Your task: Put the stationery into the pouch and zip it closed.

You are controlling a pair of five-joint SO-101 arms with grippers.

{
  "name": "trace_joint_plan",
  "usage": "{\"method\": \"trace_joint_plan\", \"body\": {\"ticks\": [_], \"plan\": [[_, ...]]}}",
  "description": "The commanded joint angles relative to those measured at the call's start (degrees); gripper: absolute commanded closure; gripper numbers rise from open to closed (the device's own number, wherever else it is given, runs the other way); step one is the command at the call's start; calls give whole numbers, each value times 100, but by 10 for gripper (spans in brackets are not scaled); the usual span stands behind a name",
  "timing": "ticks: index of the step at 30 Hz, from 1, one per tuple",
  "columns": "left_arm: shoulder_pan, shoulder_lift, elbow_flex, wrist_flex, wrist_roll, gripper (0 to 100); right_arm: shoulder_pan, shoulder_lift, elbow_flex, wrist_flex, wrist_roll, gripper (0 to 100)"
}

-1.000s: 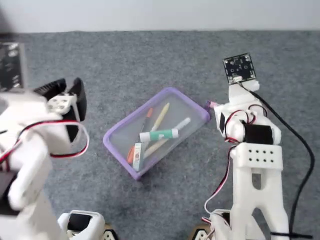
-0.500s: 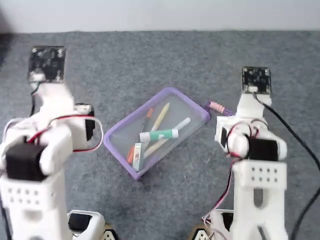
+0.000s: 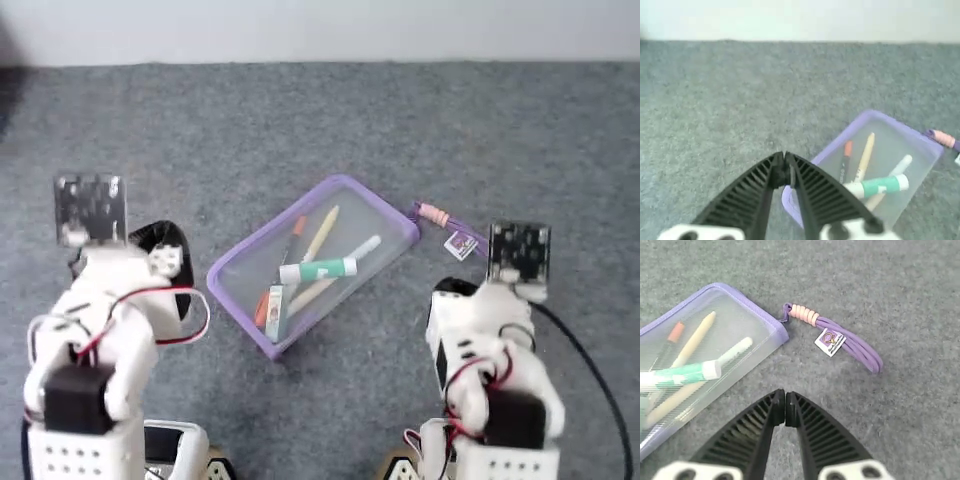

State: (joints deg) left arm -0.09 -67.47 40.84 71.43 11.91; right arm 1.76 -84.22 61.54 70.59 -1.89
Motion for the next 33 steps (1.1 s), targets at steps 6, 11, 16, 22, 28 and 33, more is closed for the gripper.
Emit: {"method": "trace_joint_plan", "body": {"ticks": [6,11,16,22,28,33], "plan": [[-26,-1881,2044,-1407,18,985,22,-1877,1125,-4,-18,991],[0,-2840,3398,-1495,0,985,22,-1947,1916,-75,-18,991],[-26,-3754,4646,-1468,0,985,22,-1974,2725,-505,-18,991],[18,-3631,5393,-1486,44,985,-136,-1930,3499,-523,-18,991],[-26,-3622,5569,-1468,44,985,-760,-1921,3490,-312,-35,990],[-35,-3613,5569,-1213,9,985,-734,-1974,3490,435,-53,990]]}}
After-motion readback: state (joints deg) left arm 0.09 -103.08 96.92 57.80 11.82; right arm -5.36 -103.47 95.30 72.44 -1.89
